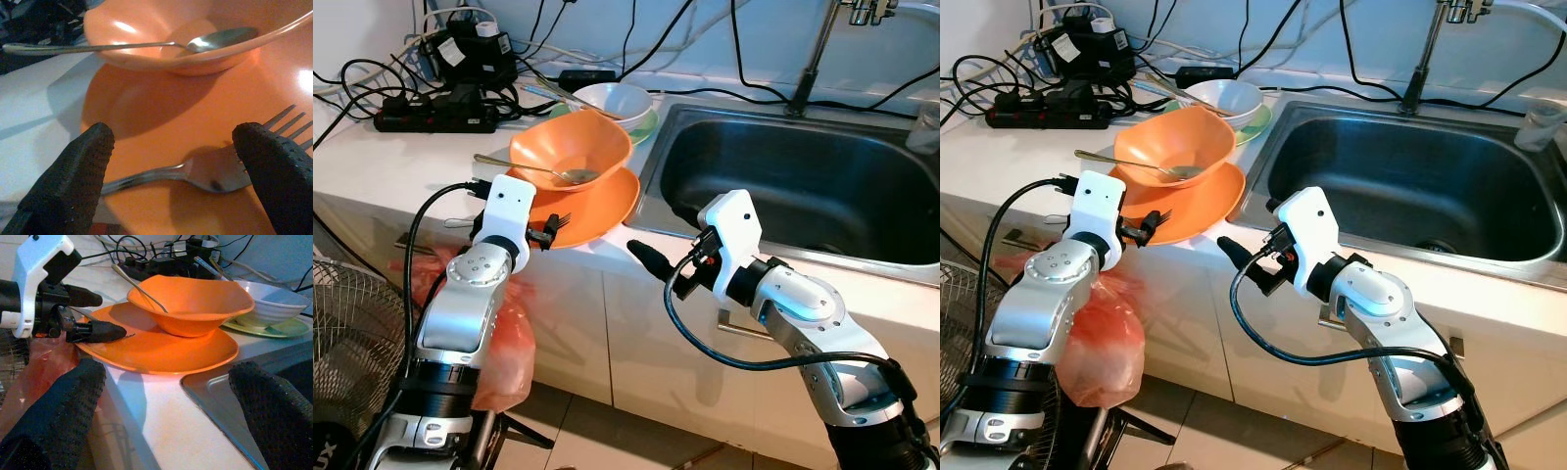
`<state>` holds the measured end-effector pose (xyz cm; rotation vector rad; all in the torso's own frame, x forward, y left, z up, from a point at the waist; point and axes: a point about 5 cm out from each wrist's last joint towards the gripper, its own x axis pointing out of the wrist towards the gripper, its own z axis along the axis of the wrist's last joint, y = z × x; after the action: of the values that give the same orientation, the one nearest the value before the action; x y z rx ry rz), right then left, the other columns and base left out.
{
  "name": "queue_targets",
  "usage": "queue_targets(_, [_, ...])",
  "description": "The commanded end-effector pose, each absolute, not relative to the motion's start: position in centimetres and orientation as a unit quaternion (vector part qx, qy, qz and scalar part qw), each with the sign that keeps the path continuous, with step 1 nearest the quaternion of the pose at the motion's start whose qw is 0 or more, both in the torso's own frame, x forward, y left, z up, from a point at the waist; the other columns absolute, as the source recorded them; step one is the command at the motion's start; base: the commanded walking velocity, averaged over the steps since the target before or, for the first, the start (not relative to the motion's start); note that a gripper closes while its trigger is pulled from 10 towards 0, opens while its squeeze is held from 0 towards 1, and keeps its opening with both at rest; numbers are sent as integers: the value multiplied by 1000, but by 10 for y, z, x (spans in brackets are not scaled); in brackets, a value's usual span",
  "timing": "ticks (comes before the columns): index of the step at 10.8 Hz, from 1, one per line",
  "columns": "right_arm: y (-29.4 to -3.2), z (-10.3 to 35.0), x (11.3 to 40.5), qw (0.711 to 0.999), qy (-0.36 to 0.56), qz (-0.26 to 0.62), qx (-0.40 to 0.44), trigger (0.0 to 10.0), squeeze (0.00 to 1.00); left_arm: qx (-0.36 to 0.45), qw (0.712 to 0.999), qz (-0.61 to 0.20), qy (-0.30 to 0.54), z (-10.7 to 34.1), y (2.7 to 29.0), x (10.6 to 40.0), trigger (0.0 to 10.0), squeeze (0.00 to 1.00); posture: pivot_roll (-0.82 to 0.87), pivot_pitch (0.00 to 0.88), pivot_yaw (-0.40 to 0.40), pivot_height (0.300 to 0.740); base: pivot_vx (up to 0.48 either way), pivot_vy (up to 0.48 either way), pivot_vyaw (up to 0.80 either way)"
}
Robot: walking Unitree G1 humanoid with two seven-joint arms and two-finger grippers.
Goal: Kitchen organization
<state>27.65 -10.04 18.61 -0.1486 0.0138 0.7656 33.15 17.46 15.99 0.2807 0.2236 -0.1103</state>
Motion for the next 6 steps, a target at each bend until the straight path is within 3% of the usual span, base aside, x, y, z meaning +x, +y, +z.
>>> queue_targets(1, [-101,191,275,926,-9,369,-79,10000,0,143,976,-74,146,143,171,328,10000,0,9,0,58,740,0,0,0])
queue_targets(6, [-102,192,273,929,-9,362,-79,10000,0,156,970,-132,131,138,146,332,10000,0,-12,0,72,740,0,0,0])
